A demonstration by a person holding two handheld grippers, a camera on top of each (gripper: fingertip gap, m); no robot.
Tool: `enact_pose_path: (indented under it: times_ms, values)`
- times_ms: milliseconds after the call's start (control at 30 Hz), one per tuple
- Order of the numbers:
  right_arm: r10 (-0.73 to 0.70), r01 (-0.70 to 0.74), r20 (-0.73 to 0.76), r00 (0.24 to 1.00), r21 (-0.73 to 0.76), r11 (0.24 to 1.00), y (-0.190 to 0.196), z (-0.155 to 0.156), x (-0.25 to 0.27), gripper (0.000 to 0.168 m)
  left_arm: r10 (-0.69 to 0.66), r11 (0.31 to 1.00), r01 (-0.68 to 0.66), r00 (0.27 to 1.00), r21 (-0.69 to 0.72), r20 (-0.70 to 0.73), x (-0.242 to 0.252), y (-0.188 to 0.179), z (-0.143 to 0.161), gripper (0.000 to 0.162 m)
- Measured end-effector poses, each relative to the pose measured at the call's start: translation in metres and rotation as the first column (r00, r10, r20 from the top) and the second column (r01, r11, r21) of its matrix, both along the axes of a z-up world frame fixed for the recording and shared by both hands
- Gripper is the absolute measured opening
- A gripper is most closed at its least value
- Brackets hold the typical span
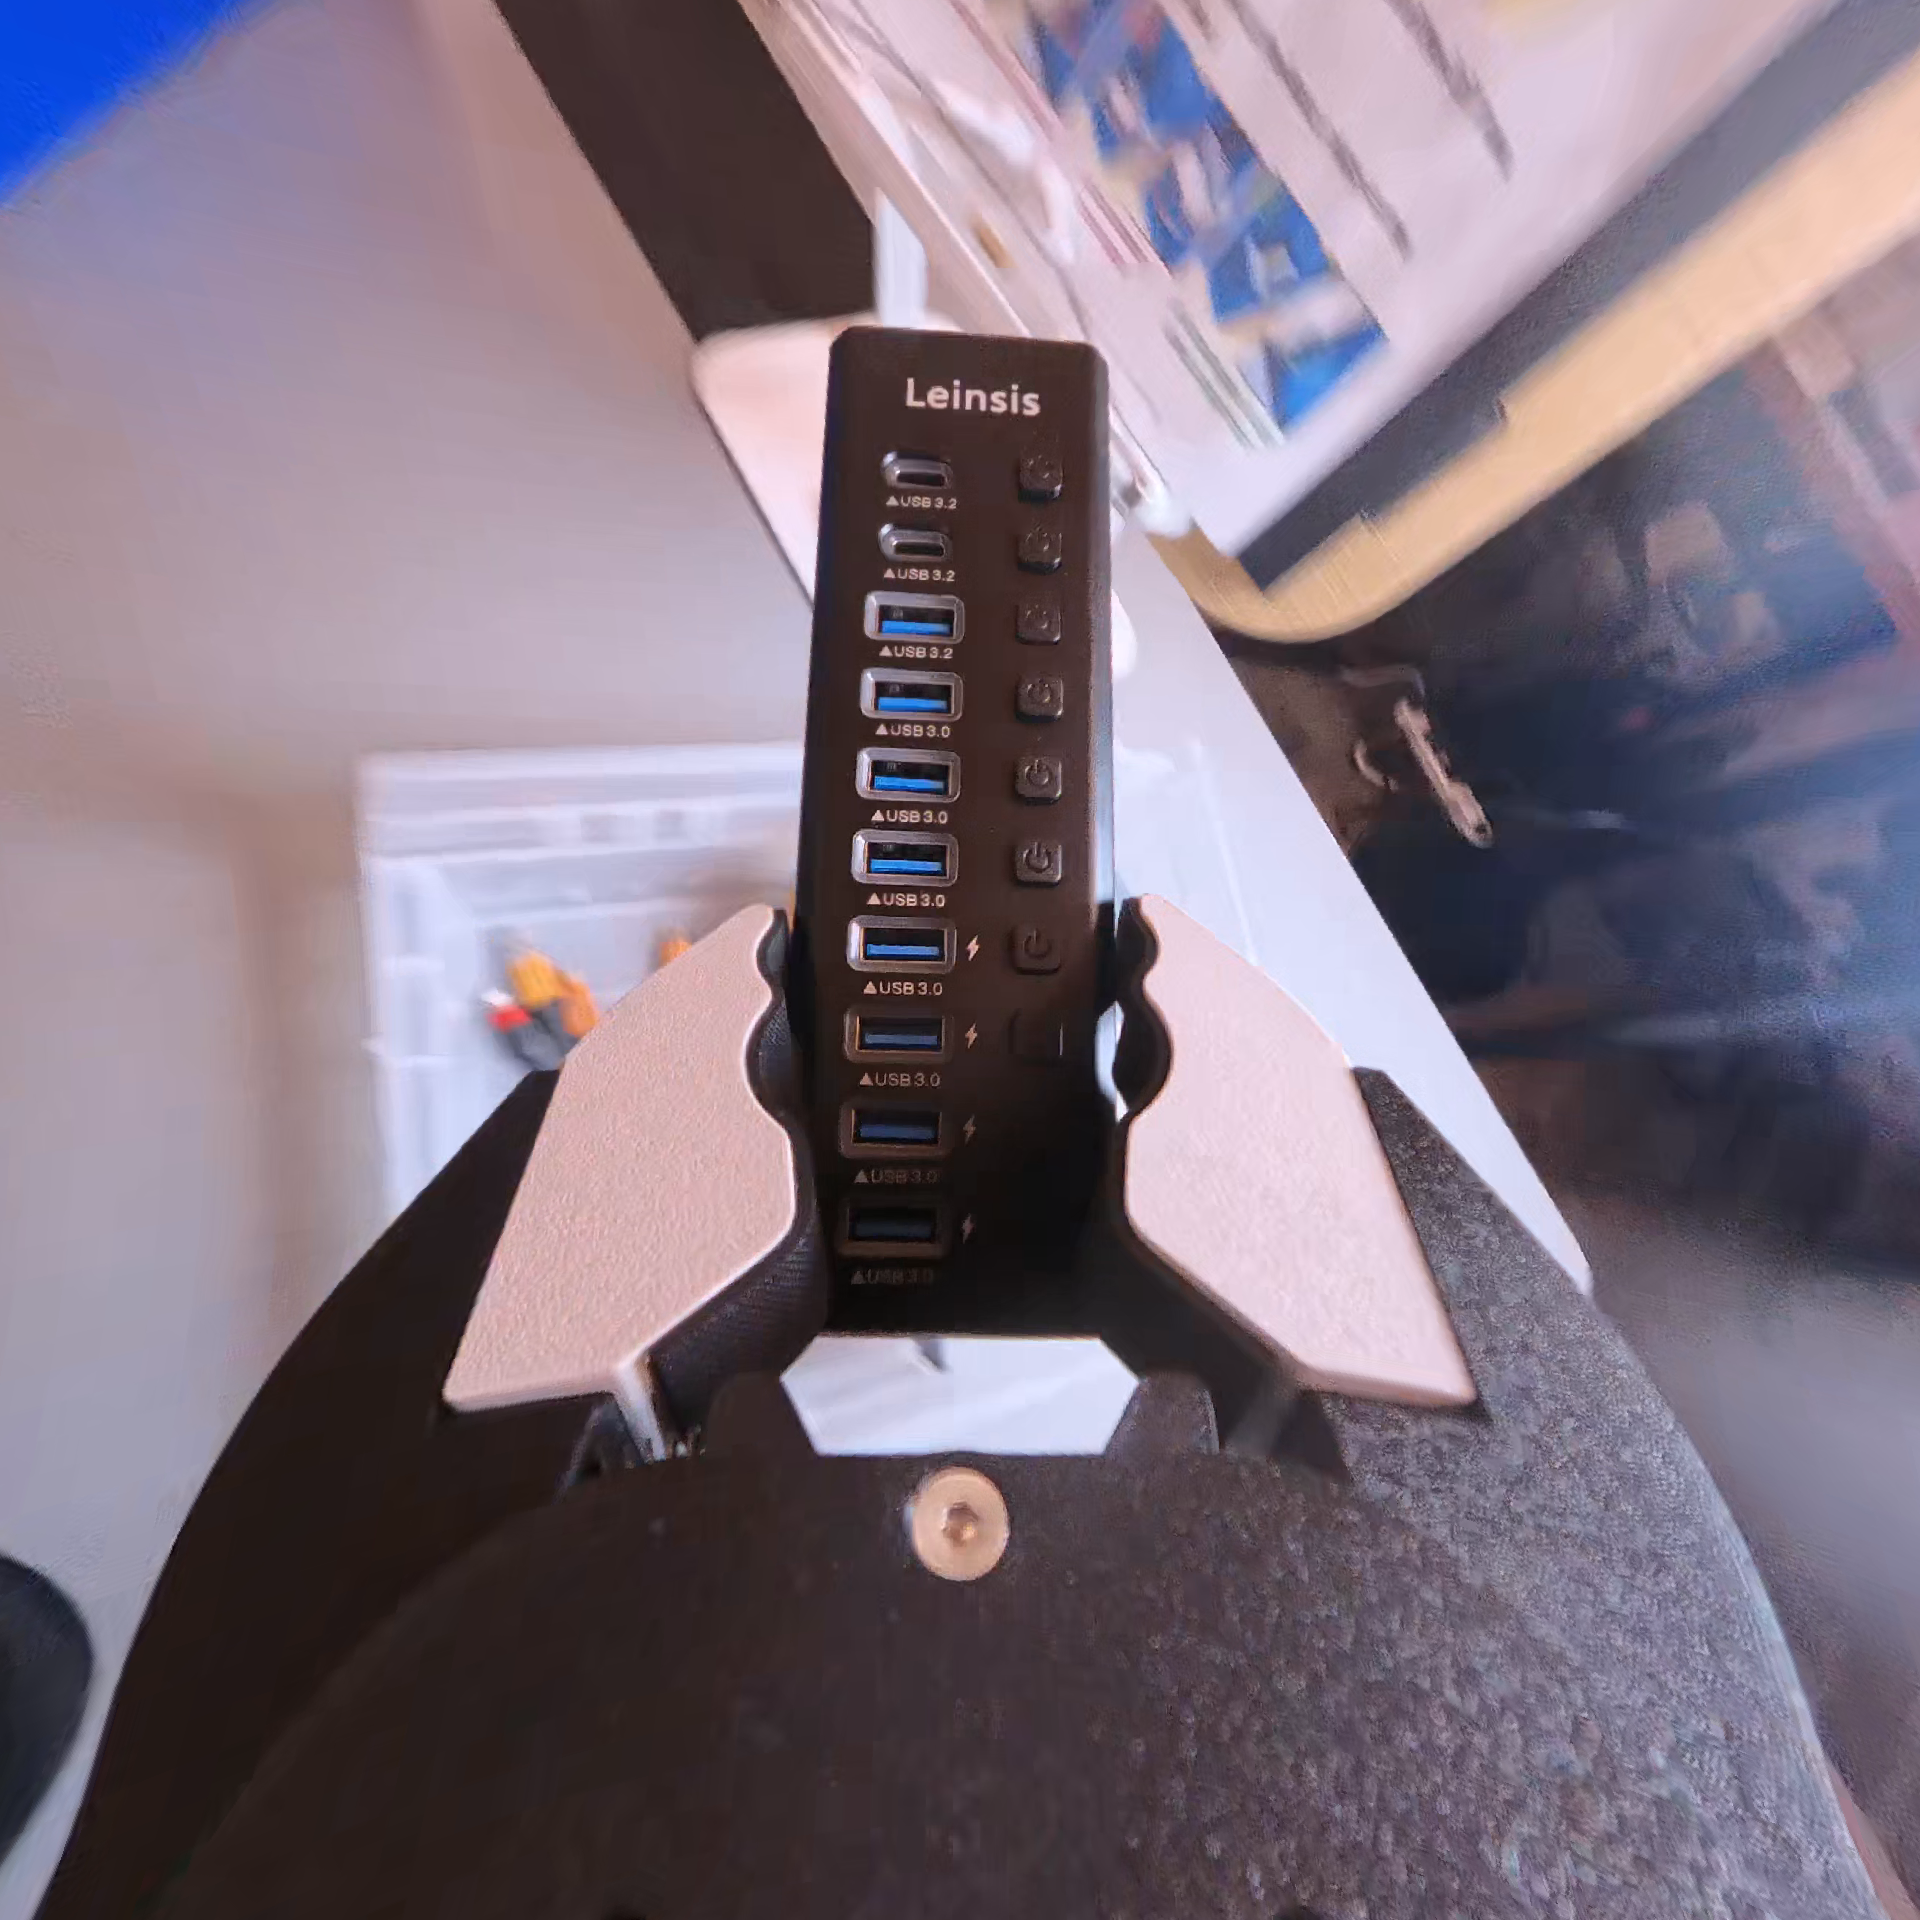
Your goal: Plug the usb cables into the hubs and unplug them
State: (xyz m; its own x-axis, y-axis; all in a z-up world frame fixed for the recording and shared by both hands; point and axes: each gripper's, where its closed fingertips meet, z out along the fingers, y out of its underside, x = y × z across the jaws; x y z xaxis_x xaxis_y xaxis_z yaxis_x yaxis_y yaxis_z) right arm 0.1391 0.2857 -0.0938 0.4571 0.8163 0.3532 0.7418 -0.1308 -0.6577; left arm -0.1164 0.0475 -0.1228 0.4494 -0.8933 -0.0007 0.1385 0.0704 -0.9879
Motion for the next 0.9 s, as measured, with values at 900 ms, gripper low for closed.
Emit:
enact_pose_path:
  times_ms: [900]
  values:
    - [0.068, -0.064, -0.295, 0.953, 0.021, 0.998, -0.044, -0.030, -0.038, 0.073, 0.429, 0.886, -0.460, 0.769, 0.055, -0.475, -0.046, 0.062, -0.070, 0.022]
